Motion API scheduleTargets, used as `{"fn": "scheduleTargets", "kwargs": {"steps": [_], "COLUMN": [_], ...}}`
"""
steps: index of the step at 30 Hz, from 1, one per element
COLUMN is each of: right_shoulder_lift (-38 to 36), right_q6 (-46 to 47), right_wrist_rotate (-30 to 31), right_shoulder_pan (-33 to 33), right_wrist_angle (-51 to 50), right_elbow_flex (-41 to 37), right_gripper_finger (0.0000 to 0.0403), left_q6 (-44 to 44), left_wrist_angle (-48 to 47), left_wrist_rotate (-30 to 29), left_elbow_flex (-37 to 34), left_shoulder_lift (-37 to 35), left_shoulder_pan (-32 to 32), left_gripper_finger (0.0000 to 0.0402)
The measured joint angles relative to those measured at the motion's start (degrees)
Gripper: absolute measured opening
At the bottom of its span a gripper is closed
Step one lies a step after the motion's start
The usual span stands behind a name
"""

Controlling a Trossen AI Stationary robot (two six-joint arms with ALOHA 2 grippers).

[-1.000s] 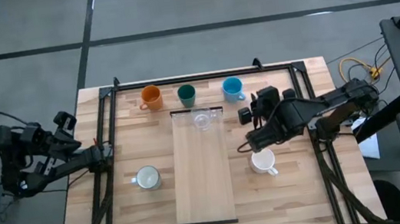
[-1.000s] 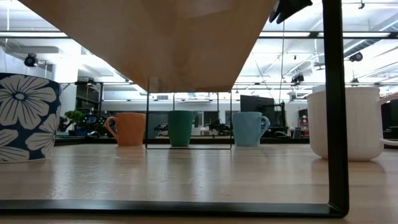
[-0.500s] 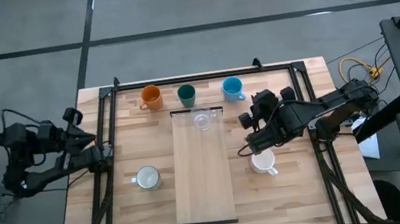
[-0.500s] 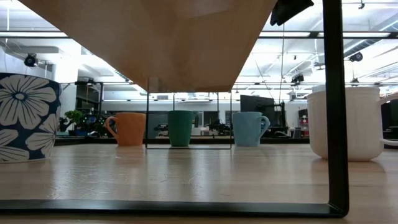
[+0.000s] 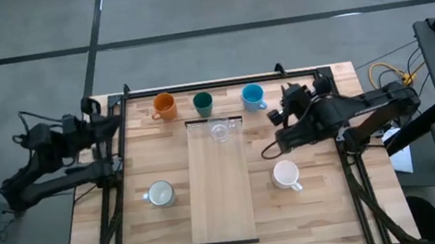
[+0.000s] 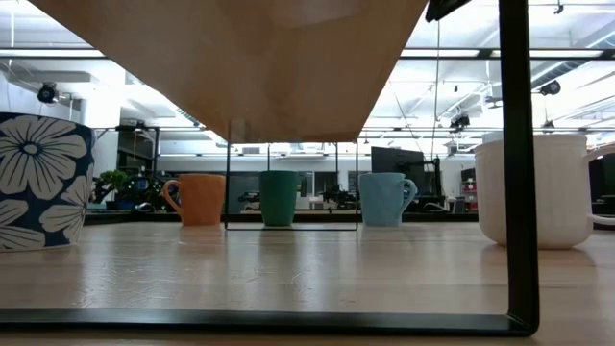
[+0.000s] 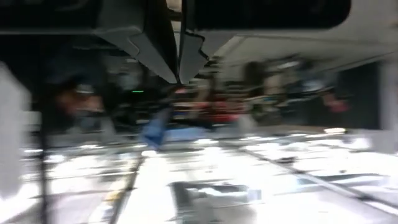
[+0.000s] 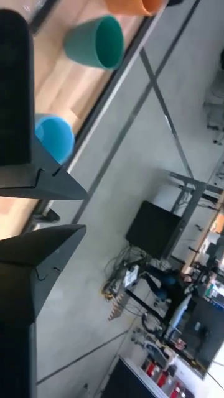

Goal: Stack small to large cups/mugs on shelf
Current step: Put the white mug on the shelf

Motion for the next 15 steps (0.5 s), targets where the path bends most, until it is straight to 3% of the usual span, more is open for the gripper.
{"fn": "scheduleTargets", "kwargs": {"steps": [5, 11, 15], "right_shoulder_lift": [-4.1, -7.0, -7.4], "right_q6": [-2.1, -2.5, -2.4], "right_wrist_rotate": [0.2, 0.0, -0.2], "right_shoulder_pan": [-0.6, -0.7, -0.7], "right_wrist_angle": [0.0, 0.0, 0.1], "right_elbow_flex": [0.0, 0.0, 0.0], "right_gripper_finger": [0.0068, 0.0068, 0.0068], "left_q6": [0.6, 1.4, 7.7], "left_wrist_angle": [4.2, 7.9, 7.9], "left_wrist_rotate": [-5.8, -6.4, -6.5], "left_elbow_flex": [1.7, 4.7, 6.1], "left_shoulder_lift": [6.7, 12.6, 13.8], "left_shoulder_pan": [0.0, 0.0, 0.0], "left_gripper_finger": [0.0004, 0.0004, 0.0004]}}
